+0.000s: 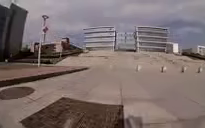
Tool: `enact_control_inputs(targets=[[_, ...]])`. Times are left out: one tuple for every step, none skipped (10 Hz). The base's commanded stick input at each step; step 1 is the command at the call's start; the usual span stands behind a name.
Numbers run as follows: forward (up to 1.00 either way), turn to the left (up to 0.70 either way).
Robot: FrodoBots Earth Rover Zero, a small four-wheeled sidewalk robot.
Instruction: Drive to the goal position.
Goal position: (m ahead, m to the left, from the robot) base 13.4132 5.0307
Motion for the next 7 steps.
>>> enact_control_inputs(targets=[[1.00,0.00],[1.00,0.00],[1.00,0.00],[1.00,0.00],[1.00,0.10],[1.00,0.39],[1.00,0.40]])
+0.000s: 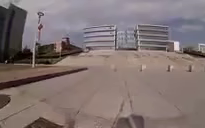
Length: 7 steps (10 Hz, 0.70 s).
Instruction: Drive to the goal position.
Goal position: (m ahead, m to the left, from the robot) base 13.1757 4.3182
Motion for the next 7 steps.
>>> enact_control_inputs(targets=[[1.00,0.40],[1.00,0.13],[1.00,0.00],[1.00,0.00],[1.00,0.00],[1.00,0.00],[1.00,0.00]])
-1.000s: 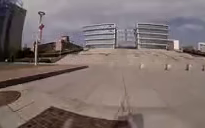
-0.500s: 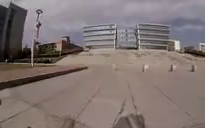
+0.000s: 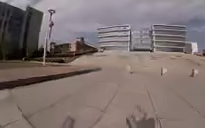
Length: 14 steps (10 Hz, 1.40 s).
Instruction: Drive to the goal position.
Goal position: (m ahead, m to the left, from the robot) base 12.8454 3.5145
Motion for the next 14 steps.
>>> enact_control_inputs(targets=[[1.00,-0.06],[1.00,-0.18],[1.00,-0.29],[1.00,-0.36],[1.00,-0.36],[1.00,-0.36],[1.00,-0.36],[1.00,-0.11],[1.00,0.00],[1.00,0.00],[1.00,0.00],[1.00,0.00],[1.00,0.00],[1.00,0.00]])
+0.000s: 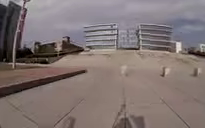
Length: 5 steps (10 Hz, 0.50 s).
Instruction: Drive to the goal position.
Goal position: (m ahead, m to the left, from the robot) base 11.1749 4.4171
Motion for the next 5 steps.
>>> enact_control_inputs(targets=[[1.00,0.00],[1.00,0.00],[1.00,0.00],[1.00,0.00],[1.00,0.00]])
